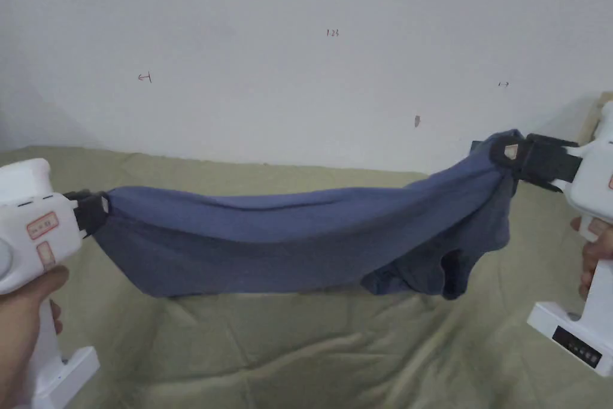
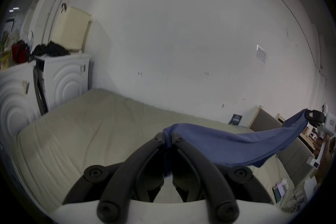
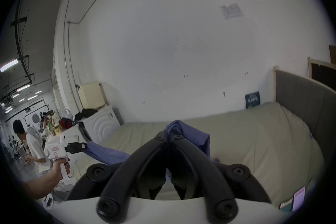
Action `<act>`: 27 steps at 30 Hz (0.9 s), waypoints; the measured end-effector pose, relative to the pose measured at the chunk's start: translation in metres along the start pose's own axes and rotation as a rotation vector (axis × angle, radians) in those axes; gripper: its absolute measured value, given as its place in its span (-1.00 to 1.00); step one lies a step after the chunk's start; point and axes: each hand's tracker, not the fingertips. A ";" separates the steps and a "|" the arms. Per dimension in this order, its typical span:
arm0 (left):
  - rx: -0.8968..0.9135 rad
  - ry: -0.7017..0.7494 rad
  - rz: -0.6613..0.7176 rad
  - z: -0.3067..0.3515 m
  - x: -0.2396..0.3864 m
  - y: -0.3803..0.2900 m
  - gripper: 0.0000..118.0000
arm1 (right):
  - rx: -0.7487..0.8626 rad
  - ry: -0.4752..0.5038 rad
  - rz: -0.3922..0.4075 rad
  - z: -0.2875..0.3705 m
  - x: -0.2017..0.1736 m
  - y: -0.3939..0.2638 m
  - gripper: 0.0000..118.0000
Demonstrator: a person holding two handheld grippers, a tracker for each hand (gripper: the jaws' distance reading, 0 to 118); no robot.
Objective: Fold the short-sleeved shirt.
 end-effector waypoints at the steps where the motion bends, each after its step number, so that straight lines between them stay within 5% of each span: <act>1: -0.024 0.008 -0.003 0.014 -0.002 -0.019 -0.95 | -0.017 0.004 -0.015 0.015 0.001 -0.020 -0.94; 11: -0.355 0.048 0.005 0.093 -0.043 -0.212 -0.95 | -0.318 -0.124 -0.180 0.112 0.024 -0.242 -0.94; 15: -0.442 0.045 0.021 0.082 -0.063 -0.243 -0.94 | -0.423 -0.232 -0.240 0.112 0.035 -0.300 -0.94; 18: -0.432 0.048 0.026 0.080 -0.069 -0.240 -0.88 | -0.461 -0.299 -0.206 0.109 0.043 -0.315 -0.93; 19: -0.421 0.034 0.037 0.082 -0.072 -0.236 -0.60 | -0.459 -0.295 -0.204 0.108 0.045 -0.316 -0.79; 20: -0.403 0.034 0.039 0.085 -0.074 -0.231 -0.04 | -0.457 -0.315 -0.197 0.108 0.047 -0.316 -0.45; 21: -0.394 0.029 0.037 0.092 -0.068 -0.227 0.64 | -0.452 -0.327 -0.197 0.109 0.048 -0.314 0.01; 22: -0.392 0.013 0.044 0.099 -0.069 -0.223 1.00 | -0.447 -0.324 -0.206 0.112 0.048 -0.310 0.65; 23: -0.373 -0.002 0.044 0.107 -0.070 -0.217 1.00 | -0.439 -0.321 -0.214 0.118 0.046 -0.307 0.93; 27: -0.294 -0.045 0.029 0.152 -0.064 -0.201 1.00 | -0.328 -0.262 -0.216 0.146 0.013 -0.286 1.00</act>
